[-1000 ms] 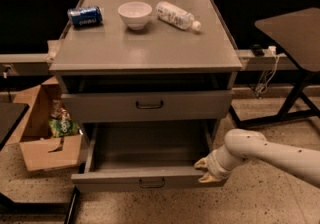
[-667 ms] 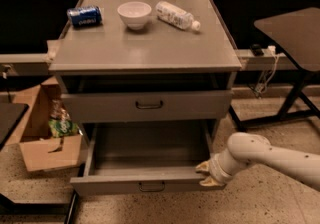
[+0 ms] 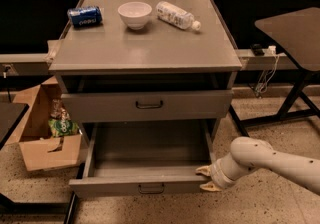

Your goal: Open middle drawer

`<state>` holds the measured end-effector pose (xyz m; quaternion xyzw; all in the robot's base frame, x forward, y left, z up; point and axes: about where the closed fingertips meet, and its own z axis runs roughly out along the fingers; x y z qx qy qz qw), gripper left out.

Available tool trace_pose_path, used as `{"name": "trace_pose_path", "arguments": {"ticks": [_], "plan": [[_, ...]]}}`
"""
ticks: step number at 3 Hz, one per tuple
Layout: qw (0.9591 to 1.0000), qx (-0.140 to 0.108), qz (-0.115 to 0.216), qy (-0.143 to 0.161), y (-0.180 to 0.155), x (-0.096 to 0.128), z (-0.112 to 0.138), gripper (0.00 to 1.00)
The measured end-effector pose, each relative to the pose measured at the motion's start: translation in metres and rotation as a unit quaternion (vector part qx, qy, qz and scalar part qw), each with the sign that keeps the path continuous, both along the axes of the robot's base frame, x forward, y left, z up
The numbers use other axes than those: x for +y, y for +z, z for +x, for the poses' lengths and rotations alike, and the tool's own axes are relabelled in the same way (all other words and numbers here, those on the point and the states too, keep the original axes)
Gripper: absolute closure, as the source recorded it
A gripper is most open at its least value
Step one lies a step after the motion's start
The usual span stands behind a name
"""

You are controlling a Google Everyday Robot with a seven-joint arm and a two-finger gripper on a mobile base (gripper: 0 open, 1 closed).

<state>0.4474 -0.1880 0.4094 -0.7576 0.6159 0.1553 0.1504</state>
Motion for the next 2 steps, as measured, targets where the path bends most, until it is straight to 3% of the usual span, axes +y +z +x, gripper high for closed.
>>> {"name": "trace_pose_path", "arguments": {"ticks": [2], "plan": [[1.0, 0.0, 0.0, 0.0, 0.0026, 0.0001, 0.0007, 0.37]]}}
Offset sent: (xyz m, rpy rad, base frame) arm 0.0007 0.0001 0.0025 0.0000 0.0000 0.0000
